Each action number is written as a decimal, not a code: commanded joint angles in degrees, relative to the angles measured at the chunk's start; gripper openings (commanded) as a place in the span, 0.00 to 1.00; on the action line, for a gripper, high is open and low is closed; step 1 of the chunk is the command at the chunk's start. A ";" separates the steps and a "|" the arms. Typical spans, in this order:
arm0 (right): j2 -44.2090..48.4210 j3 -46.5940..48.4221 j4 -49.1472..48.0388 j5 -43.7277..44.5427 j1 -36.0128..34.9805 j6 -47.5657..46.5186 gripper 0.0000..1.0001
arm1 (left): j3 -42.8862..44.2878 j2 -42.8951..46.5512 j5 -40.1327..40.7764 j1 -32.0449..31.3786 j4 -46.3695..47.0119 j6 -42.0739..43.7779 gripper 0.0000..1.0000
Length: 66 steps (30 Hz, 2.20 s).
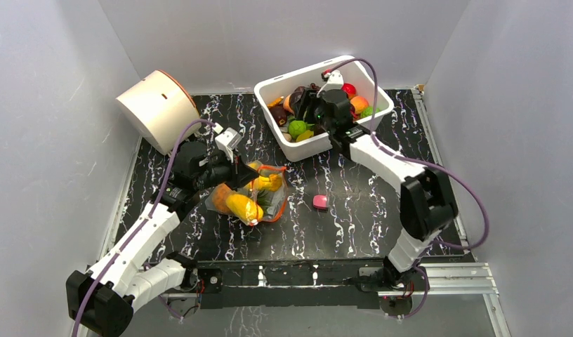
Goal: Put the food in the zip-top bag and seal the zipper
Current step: Pick up the fake fruit from the bin, then place the fake fruit in the zipper food storage bag.
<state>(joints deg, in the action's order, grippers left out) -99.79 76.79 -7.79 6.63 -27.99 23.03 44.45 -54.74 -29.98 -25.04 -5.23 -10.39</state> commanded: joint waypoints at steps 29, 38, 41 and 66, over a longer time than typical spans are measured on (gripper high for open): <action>40.58 -31.64 0.84 -25.87 -20.97 -2.07 0.32 | 6.22 0.37 0.85 -0.18 -0.53 -4.11 0.00; 35.45 -30.70 3.12 -18.83 -26.50 -6.03 0.32 | 6.72 0.76 0.11 -0.18 0.04 -5.41 0.00; 33.83 -30.91 3.05 -17.44 -27.55 -6.69 0.32 | 6.92 1.08 -0.20 -0.19 0.14 -5.59 0.00; 23.72 -29.99 -16.13 -10.83 -29.84 1.92 0.39 | 4.08 3.06 -6.42 -0.18 8.49 -16.20 0.00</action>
<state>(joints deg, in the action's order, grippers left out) -76.88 45.65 -14.81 -6.46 -57.43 23.38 48.23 -53.80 -33.01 -25.02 -2.15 -24.16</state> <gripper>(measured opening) 0.534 0.011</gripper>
